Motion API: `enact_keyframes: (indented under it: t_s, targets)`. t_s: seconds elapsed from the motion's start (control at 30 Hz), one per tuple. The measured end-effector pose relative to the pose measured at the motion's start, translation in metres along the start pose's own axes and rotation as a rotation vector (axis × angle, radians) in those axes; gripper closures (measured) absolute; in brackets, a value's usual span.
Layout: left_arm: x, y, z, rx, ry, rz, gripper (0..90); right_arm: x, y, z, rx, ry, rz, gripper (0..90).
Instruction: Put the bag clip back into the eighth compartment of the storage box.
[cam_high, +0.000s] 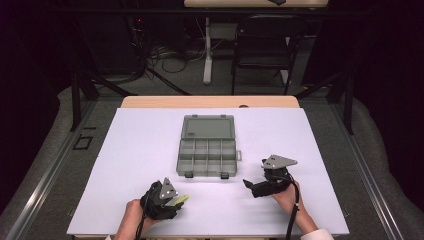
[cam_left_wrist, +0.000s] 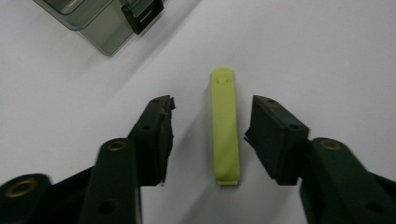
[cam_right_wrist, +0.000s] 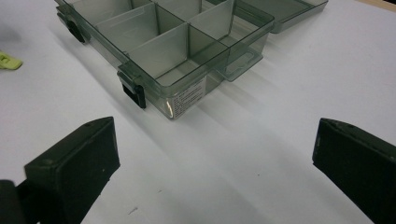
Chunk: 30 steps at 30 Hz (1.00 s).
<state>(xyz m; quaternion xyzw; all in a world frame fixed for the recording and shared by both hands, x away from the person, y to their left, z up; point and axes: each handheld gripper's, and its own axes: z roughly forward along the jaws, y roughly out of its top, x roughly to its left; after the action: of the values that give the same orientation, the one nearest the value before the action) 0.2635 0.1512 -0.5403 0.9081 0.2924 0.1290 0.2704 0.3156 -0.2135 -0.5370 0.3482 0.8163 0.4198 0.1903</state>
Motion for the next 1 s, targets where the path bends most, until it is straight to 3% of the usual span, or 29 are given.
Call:
enact_keyframes:
  t_s: [0.17,0.5,1.0]
  targets:
    - [0.0025,-0.0021,0.0037,0.012,-0.026,-0.014,61.8,0.0003,-0.0005,-0.0001,0.001,0.000,-0.004,0.0]
    - [0.0057,-0.0046,0.0045,-0.007,-0.083,-0.033,77.2,0.0014,-0.0005,0.0000,0.006,0.004,-0.010,0.0]
    - [0.0045,-0.0035,0.0009,-0.019,-0.066,-0.020,77.7,0.0010,-0.0005,-0.0006,-0.001,-0.004,-0.010,0.0]
